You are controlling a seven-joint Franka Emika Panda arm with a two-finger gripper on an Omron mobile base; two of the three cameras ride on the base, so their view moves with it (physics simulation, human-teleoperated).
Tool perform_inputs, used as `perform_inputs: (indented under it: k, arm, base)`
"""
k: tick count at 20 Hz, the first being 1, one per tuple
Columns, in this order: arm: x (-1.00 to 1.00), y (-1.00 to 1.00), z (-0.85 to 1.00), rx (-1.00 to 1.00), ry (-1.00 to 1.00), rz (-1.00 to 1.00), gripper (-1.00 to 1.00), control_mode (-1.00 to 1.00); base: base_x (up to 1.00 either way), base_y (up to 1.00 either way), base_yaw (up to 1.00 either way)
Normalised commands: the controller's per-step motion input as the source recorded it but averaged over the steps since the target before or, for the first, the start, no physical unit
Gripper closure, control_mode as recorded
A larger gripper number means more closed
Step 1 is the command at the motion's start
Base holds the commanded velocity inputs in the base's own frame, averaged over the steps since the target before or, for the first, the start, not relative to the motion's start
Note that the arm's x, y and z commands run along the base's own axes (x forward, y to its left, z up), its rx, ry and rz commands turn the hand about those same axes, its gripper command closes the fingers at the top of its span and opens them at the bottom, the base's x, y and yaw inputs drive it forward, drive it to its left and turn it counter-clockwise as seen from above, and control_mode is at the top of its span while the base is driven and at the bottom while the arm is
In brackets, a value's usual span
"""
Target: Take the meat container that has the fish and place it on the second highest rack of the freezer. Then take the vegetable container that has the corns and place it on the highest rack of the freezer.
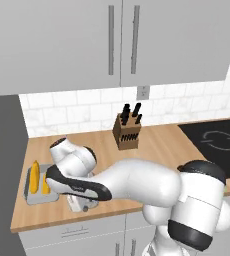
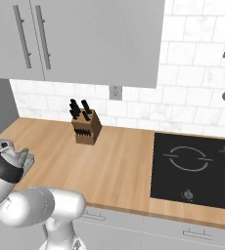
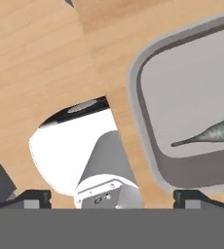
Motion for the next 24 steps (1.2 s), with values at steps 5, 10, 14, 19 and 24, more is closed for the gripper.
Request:
perform_inputs:
  k: [5, 10, 14, 19, 24]
  arm:
    - [0.15, 0.29, -0.49, 0.04, -0.01, 0.18, -1.0, -1.0]
    - [0.1, 0.1, -0.38, 0.1, -0.1, 0.03, -1.0, -1.0]
    - [0.06, 0.0, -0.12, 0.03, -0.02, 0.0, -1.0, -1.0]
    - [0.09, -0.02, -0.25, 0.06, -0.1, 0.0, -1.0, -1.0]
    - [0.4, 0.0, -0.17, 0.04, -0.05, 0.0, -1.0, -1.0]
  base:
    - [0.0, 0.0, 0.0]
    - [0.0, 0.0, 0.0]
    - [0.0, 0.0, 0.0]
    - [0.0, 0.0, 0.0]
    - [0.0, 0.0, 0.0]
